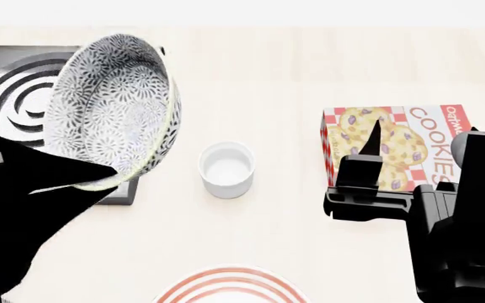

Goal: Pick the akita bowl on the stove and place it on the plate.

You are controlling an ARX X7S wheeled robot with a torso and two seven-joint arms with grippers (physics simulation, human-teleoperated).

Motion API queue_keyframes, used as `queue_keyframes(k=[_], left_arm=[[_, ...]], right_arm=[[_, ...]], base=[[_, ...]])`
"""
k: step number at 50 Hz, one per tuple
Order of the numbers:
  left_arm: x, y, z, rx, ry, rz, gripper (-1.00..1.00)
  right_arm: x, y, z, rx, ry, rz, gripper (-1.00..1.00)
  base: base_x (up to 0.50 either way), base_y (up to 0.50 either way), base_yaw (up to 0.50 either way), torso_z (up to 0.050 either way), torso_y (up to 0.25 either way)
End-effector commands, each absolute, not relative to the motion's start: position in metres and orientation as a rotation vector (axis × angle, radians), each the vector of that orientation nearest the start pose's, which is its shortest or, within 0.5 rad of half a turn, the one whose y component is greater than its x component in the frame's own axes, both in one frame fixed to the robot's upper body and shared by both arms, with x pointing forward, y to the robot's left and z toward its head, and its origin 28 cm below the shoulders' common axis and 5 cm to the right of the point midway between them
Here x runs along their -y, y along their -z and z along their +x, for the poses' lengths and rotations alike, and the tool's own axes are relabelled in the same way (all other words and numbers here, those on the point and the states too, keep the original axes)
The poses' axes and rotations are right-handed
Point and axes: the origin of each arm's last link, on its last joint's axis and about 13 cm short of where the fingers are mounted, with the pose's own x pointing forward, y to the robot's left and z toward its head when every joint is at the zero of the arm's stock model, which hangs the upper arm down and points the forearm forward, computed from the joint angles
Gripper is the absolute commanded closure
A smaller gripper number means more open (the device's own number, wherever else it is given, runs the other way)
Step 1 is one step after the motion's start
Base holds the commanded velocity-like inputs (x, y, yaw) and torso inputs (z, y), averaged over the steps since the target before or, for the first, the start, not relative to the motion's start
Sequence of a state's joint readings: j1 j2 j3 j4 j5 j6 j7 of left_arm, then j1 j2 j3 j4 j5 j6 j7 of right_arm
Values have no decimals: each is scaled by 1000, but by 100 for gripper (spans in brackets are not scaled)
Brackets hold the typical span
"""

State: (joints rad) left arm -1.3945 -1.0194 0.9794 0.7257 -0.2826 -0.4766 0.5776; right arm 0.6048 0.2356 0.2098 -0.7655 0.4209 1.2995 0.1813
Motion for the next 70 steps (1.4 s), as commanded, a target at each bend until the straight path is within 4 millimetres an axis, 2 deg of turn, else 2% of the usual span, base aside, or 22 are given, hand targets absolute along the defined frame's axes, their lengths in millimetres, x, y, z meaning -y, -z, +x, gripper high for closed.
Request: queue_keyframes(k=[1, 7, 16, 29, 38, 48, 70], left_arm=[[-251, -321, 210, 389, 1065, 1425, 100], [-251, -312, 207, 354, 1116, 1441, 100], [-241, -311, 203, 360, 1189, 1469, 100], [-216, -308, 209, 391, 1247, 1466, 100], [-203, -300, 221, 382, 1242, 1417, 100], [-199, -285, 230, 335, 1246, 1388, 100], [-191, -262, 232, 271, 1292, 1373, 100]], right_arm=[[145, -220, 233, 91, 73, 17, -100], [145, -220, 234, 91, 74, 17, -100], [145, -221, 233, 91, 74, 16, -100], [145, -221, 234, 91, 73, 15, -100], [145, -219, 235, 90, 72, 15, -100], [145, -219, 235, 90, 72, 15, -100], [145, -219, 235, 90, 72, 15, -100]], base=[[0, 0, 0, 0, 0], [0, 0, 0, 0, 0], [0, 0, 0, 0, 2], [0, 0, 0, 0, 0], [0, 0, 0, 0, 0], [0, 0, 0, 0, 0], [0, 0, 0, 0, 0]])
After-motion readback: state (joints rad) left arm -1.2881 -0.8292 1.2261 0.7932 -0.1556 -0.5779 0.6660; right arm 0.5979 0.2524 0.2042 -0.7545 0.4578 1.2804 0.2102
